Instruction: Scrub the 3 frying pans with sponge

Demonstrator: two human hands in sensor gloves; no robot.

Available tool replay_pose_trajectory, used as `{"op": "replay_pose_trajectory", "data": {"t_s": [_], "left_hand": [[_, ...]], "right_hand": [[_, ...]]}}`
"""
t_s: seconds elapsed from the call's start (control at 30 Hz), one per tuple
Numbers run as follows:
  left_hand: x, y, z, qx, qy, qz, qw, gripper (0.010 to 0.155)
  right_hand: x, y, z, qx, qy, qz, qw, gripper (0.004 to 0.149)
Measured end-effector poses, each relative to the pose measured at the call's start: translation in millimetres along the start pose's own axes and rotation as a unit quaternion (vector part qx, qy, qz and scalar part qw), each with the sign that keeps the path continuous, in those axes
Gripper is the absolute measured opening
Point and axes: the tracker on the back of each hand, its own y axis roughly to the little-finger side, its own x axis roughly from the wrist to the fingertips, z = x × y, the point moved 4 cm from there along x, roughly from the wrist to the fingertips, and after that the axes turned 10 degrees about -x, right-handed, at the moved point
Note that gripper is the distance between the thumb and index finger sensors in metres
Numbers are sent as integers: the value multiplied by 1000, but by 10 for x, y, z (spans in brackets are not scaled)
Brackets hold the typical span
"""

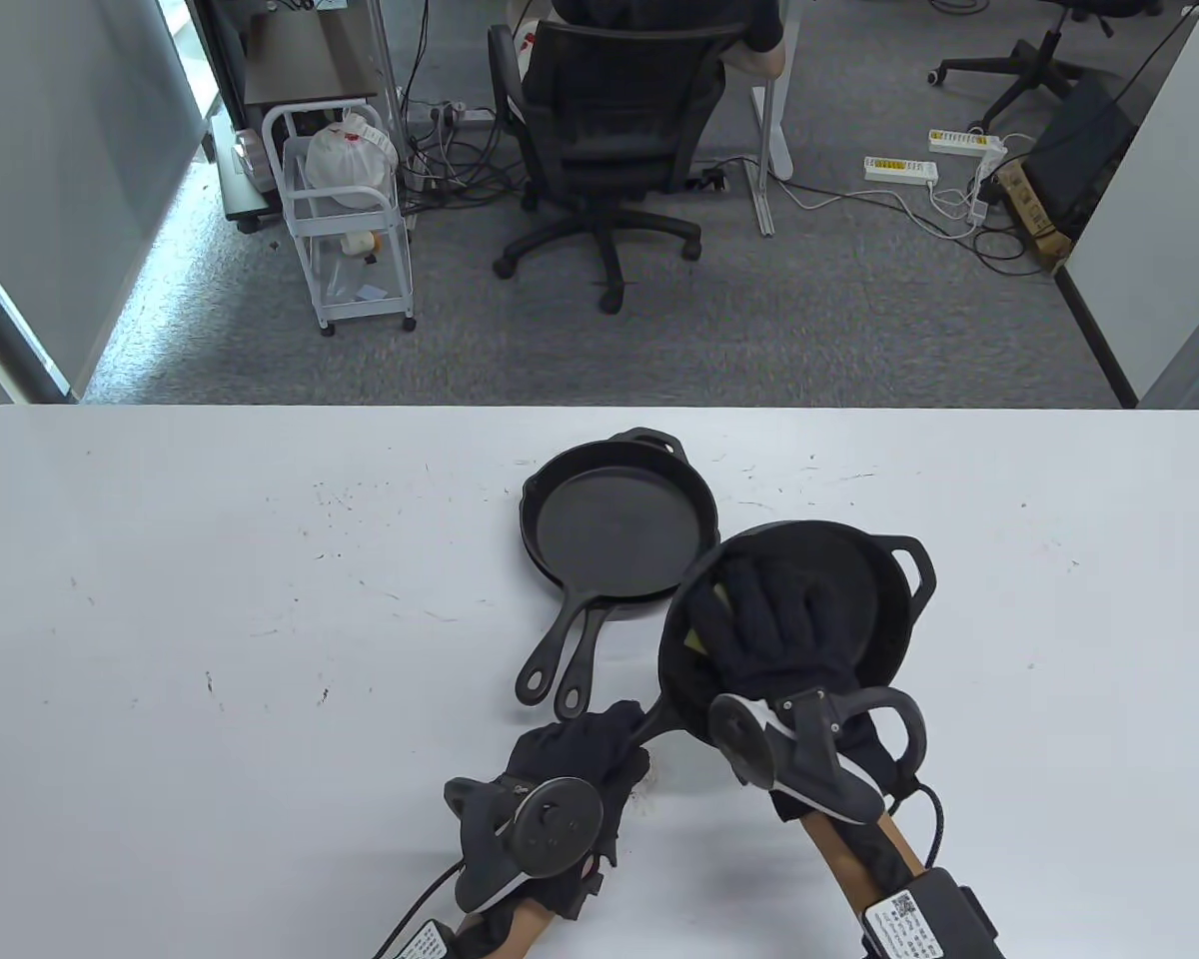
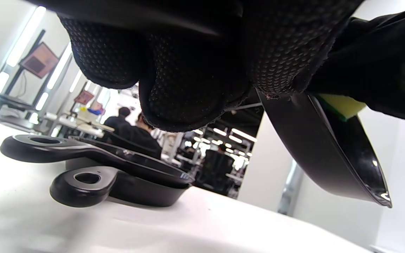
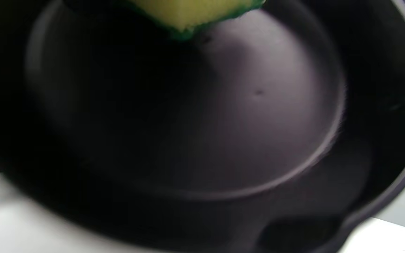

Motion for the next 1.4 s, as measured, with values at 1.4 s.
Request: {"op": "replay_pose_trajectory", "data": {"t_s": [1.4], "left_hand": [[-1, 298, 75, -51, -45, 107, 992, 65]], "right_hand": [[-331, 303, 269, 37, 66, -25, 997, 70]]}}
